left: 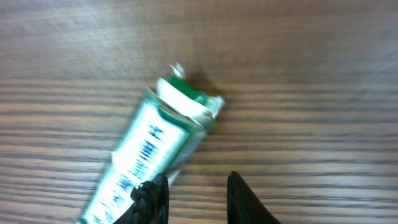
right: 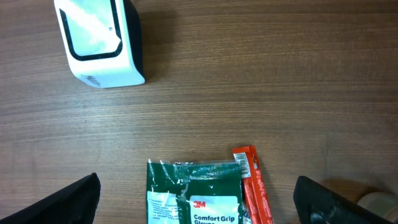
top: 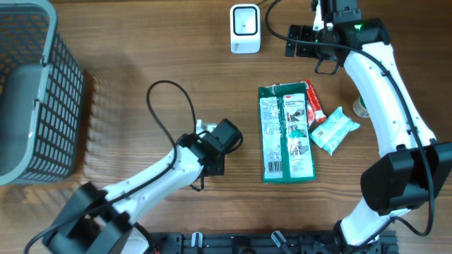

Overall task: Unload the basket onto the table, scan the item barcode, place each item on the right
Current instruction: 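Grasp the green-white medicine box with the left gripper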

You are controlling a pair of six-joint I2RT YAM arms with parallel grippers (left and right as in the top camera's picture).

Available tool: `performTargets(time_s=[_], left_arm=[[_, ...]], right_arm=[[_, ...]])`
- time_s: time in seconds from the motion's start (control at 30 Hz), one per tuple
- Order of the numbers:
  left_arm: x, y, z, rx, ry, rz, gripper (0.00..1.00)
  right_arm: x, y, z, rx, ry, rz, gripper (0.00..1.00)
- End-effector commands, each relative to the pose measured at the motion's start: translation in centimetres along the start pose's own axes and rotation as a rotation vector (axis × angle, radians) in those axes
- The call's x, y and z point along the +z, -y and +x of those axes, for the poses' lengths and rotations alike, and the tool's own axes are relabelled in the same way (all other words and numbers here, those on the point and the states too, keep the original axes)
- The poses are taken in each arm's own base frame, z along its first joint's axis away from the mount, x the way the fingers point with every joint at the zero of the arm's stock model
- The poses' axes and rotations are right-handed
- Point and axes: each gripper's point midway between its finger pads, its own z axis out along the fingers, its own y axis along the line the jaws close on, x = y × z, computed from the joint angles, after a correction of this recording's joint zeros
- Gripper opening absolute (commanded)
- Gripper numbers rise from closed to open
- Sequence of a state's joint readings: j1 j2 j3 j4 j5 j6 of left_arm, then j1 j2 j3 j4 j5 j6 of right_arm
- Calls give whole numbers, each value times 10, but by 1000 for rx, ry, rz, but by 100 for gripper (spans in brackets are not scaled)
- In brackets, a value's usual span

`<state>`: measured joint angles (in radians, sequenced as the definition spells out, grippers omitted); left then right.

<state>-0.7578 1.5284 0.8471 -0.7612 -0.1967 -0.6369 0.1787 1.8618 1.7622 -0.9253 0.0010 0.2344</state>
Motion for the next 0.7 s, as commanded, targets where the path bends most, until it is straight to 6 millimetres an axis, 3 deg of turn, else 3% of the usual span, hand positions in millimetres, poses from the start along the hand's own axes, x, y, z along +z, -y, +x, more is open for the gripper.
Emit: performTargets(time_s=[0.0, 0.1, 0.2, 0.23, 0.47, 0.67], left_arm=[[-36, 2, -37, -106, 153, 54, 26], [-52, 5, -46, -73, 191, 100, 34], [-50, 11, -32, 59, 129, 129, 53], [-48, 9, -27, 79, 107, 125, 55], [-23, -18, 13, 195, -82, -17, 59], [1, -28, 27, 288, -136, -59, 80]], right_arm=[[-5, 1, -6, 2, 24, 12, 100], [-5, 1, -6, 2, 24, 12, 100], [-5, 1, -6, 1, 24, 12, 100], [-5, 1, -6, 1, 24, 12, 100], [-5, 1, -6, 2, 24, 12, 100], [-5, 1, -6, 2, 24, 12, 100]])
